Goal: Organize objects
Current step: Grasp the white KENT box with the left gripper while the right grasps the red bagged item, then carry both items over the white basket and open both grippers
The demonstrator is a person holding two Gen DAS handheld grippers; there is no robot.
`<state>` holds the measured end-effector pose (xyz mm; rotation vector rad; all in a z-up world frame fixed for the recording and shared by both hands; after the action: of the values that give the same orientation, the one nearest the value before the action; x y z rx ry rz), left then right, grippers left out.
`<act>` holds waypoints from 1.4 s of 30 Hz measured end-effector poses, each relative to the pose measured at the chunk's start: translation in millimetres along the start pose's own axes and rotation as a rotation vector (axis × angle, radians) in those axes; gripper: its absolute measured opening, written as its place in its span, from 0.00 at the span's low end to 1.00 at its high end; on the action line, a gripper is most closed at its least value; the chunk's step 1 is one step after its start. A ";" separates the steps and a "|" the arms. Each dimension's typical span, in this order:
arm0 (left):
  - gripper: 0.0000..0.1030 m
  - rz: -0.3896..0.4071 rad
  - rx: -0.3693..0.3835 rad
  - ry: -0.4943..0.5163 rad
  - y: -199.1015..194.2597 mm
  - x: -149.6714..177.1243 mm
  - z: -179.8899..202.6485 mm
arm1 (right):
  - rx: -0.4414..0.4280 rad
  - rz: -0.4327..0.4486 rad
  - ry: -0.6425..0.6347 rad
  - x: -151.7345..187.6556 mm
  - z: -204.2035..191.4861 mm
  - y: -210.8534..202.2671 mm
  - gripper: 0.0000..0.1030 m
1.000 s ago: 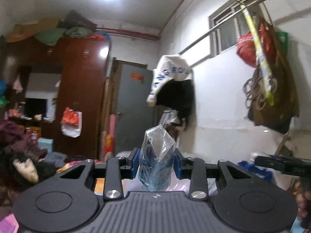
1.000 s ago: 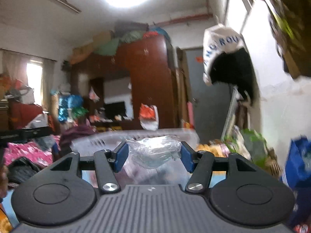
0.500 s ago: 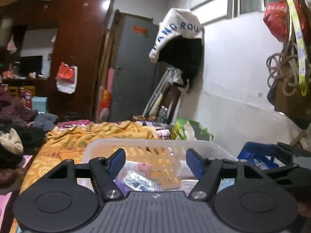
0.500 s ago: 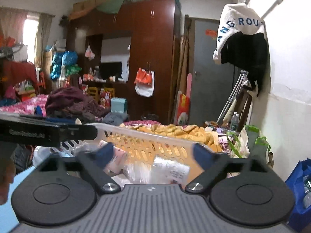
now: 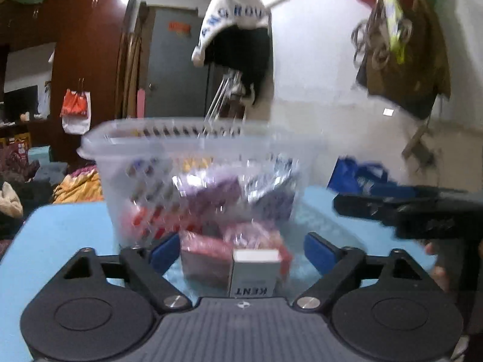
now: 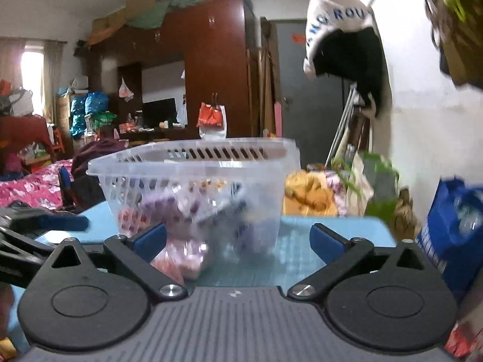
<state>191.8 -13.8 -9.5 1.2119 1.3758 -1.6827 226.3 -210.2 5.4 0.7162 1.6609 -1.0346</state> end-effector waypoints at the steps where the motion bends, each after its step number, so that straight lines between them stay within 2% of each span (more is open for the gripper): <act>1: 0.75 -0.020 -0.006 0.004 6.4 1.7 1.6 | -0.015 -0.011 0.023 0.1 3.4 1.9 1.00; 2: 0.62 -0.039 -0.005 0.007 10.6 4.1 3.1 | -0.031 -0.029 0.044 0.1 6.4 5.8 1.00; 5: 0.41 -0.076 -0.015 0.030 14.6 7.8 5.2 | -0.034 -0.062 0.046 2.2 8.7 13.0 1.00; 6: 0.39 -0.070 -0.005 0.024 13.6 6.6 3.7 | -0.023 -0.069 0.044 2.1 8.2 16.1 1.00; 11: 0.39 -0.044 -0.003 0.014 -4.0 8.5 -11.1 | -0.044 -0.093 0.006 14.1 -6.7 14.4 1.00; 14: 0.39 -0.010 -0.021 -0.005 -16.2 6.0 -26.5 | -0.082 -0.136 -0.046 23.8 -19.5 18.9 0.99; 18: 0.39 0.007 -0.037 -0.041 -22.9 -1.1 -48.1 | -0.142 -0.213 -0.096 31.1 -40.0 32.5 0.79; 22: 0.39 0.009 -0.029 -0.048 -21.6 0.6 -53.1 | -0.165 -0.275 -0.144 38.2 -53.5 39.3 0.70; 23: 0.39 0.012 -0.023 -0.050 -20.5 1.9 -52.8 | -0.162 -0.278 -0.153 39.1 -55.1 38.4 0.56; 24: 0.39 0.015 -0.017 -0.051 -19.0 2.4 -52.5 | -0.160 -0.275 -0.153 39.5 -54.9 37.2 0.51; 26: 0.39 0.017 -0.007 -0.056 -15.8 3.4 -53.2 | -0.163 -0.257 -0.136 38.2 -52.6 32.3 0.51; 30: 0.39 0.031 0.006 -0.080 -16.3 5.4 -55.6 | -0.166 -0.160 -0.067 32.1 -40.5 17.0 0.50; 34: 0.39 0.058 0.008 -0.073 -20.9 6.4 -54.8 | -0.136 -0.088 -0.031 26.7 -35.6 9.2 0.50; 42: 0.39 0.060 0.006 -0.067 -22.0 7.3 -57.0 | -0.118 -0.046 -0.038 23.3 -37.4 7.7 0.50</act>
<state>184.0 47.2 -9.5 1.1775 1.2835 -1.6716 209.0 -174.0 -14.4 0.5804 1.6972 -0.9677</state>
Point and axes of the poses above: each gripper's, at about its wrist camera, not at the fingertips, and y roughly the way its jaws point, z to its right, x to its underside, the point moved 4 cm from there along y, roughly the way its jaws point, and after that the axes turned 4 degrees about y, right-handed, at the moved point
